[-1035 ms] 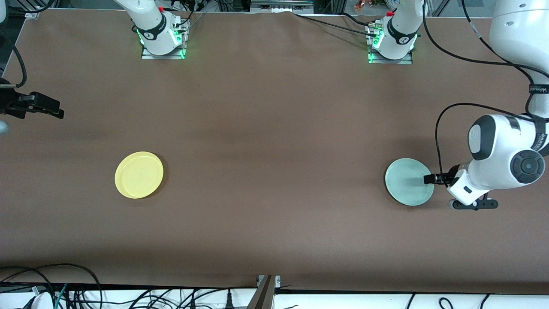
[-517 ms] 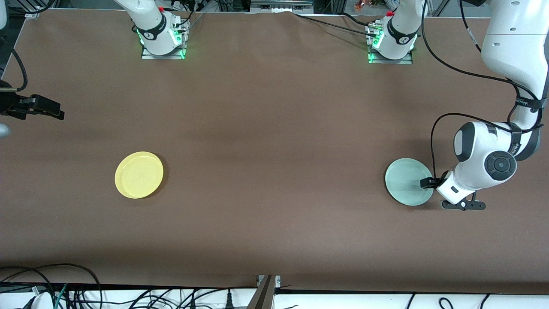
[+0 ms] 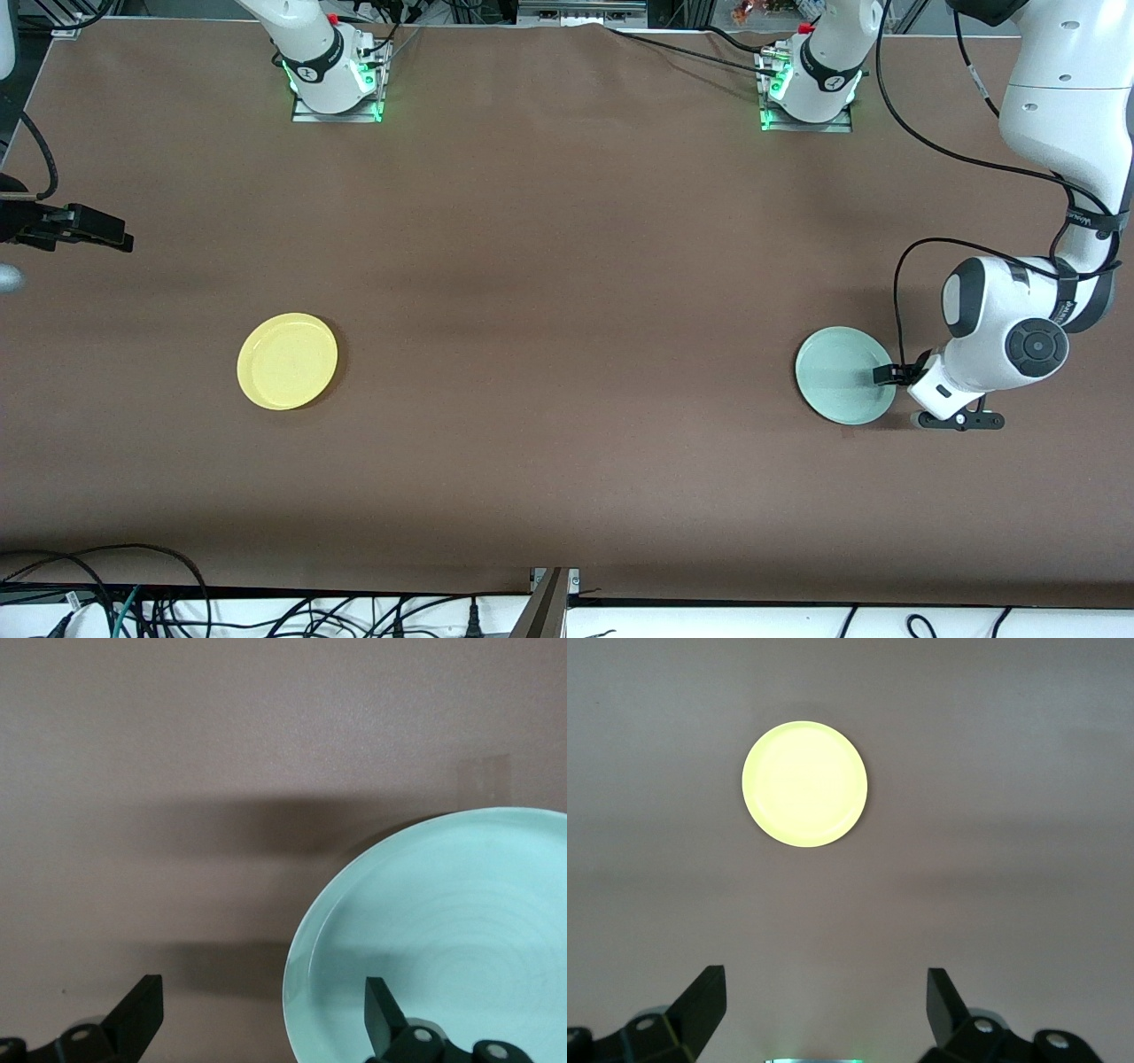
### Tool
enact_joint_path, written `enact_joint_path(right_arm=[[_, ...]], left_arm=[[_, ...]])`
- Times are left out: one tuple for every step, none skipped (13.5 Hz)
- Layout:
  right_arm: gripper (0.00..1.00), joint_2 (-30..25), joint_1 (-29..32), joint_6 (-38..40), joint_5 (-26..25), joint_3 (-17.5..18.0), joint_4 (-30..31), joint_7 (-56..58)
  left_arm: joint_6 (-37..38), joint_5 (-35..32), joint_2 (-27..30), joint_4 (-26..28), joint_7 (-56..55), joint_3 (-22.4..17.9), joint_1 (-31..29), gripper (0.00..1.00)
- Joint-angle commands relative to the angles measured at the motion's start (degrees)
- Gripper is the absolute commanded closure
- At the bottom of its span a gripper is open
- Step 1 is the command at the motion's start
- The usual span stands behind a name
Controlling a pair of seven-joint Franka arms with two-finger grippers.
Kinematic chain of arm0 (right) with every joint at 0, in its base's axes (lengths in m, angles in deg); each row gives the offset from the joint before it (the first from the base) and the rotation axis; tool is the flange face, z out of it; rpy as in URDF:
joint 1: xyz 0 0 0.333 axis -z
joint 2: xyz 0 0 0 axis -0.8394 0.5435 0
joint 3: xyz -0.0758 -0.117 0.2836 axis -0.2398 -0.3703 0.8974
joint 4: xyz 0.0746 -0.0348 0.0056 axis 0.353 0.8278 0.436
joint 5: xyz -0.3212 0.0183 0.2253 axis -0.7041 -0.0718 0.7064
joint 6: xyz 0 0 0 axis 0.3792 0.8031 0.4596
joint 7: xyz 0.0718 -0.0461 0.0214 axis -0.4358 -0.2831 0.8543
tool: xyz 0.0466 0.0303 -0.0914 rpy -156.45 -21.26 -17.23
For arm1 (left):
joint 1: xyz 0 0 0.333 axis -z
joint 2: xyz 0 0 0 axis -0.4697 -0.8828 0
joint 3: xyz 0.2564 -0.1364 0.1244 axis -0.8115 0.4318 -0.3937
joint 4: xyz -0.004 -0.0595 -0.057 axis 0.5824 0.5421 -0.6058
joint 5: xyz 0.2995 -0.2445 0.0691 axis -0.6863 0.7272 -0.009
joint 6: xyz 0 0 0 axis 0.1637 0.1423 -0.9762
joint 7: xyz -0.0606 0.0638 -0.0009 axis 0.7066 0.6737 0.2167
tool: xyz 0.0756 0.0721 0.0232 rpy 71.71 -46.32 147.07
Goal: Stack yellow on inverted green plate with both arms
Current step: 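Grasp the green plate rim with the left gripper while the right gripper advances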
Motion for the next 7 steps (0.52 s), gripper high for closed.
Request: enact_joint_path(right_arm=[[0.0, -0.06, 0.54, 0.76, -0.31, 0.27, -0.19, 0.9], [0.0, 0.29, 0.72, 0.76, -0.22, 0.27, -0.19, 0.9], [0.0, 0.55, 0.89, 0.76, -0.22, 0.27, -0.19, 0.9], [0.0, 0.73, 1.5, 0.76, -0.13, 0.27, -0.02, 0.64], [0.0, 0.9, 1.77, 0.76, -0.13, 0.27, -0.02, 0.38], [0.0, 0.99, 1.77, 0.76, -0.04, 0.27, -0.11, 0.81], [0.0, 1.08, 1.77, 0.76, -0.13, 0.27, -0.02, 0.81]], left_arm=[[-0.26, -0.45, -0.08, 0.65, 0.92, 0.77, -0.82, 0.0], [-0.26, -0.45, -0.08, 0.74, 0.92, 0.86, -0.82, 0.04], [-0.26, -0.45, -0.16, 0.74, 0.92, 0.86, -0.82, 0.13], [-0.26, -0.45, -0.16, 0.74, 0.92, 0.86, -0.82, 0.17], [-0.26, -0.45, -0.16, 0.74, 0.92, 0.86, -0.82, 0.23], [-0.26, -0.45, -0.16, 1.0, 1.01, 0.86, -0.82, 0.26], [-0.26, -0.45, -0.16, 1.0, 0.92, 0.94, -0.82, 0.33]])
